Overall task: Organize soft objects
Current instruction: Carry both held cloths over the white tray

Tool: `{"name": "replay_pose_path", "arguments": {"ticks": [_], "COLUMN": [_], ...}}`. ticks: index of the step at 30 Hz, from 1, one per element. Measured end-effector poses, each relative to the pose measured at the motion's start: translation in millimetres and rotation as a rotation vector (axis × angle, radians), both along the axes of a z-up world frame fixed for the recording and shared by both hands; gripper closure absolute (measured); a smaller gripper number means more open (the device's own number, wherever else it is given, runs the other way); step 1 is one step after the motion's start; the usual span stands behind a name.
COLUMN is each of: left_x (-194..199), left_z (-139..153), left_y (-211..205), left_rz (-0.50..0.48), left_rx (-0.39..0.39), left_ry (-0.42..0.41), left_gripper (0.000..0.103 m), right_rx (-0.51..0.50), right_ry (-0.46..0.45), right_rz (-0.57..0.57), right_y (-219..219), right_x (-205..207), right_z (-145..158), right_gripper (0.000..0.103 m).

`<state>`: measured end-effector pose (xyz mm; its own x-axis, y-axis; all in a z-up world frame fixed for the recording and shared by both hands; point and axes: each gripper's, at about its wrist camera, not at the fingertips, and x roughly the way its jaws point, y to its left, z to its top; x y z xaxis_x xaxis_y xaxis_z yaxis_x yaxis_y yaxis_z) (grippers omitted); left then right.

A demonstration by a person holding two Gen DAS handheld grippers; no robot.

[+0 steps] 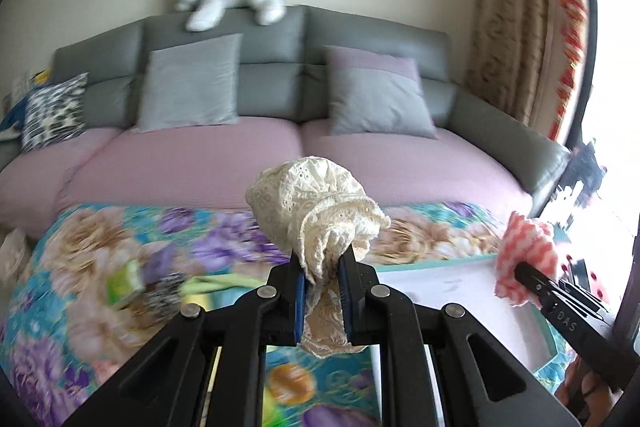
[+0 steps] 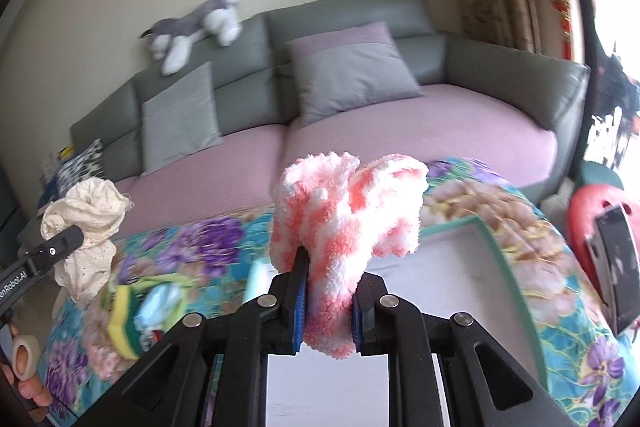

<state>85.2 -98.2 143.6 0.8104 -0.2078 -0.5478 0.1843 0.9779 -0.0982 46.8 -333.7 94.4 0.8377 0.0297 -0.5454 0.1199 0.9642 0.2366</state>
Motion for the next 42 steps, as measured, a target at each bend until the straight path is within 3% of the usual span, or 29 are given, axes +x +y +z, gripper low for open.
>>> {"name": "replay_pose_path", "arguments": {"ticks": [7,15,22,32,42], "left_x": [32.9,59.9,67.5,61.7,54.6], "left_z": [-39.7,-97.7,-133.5,-142.7,-146.4], "left_y": [-70.2,-125.0,-128.8,-125.6,-96.3], "left_rz": [-0.181,-0.276,-0.266,-0.218,-0.104], "left_rx": [-0.001,0.030,-0.011,0.044,0.059], "left_ry": [0.035,0.134,0.198,0.212,0.234], "left_gripper": [0.088,0.088,0.088,0.087,0.087], "right_rx": [0.015,0.034,0.042,0.038,0.032], "right_ry": [0.048,0.100,0.128,0.153,0.182], "right_rz": [-0.076,-0.107,-0.112,-0.106,-0.095], "right_y": [-29.1,-46.4,-50.2,-52.3,-51.2], "right_x": [7.5,12.4,14.6,17.4,22.1], "right_z": [-20.3,-38.4,-50.8,-59.3,-66.0], "right_gripper": [0.085,0.085,0.085,0.085,0.085]}}
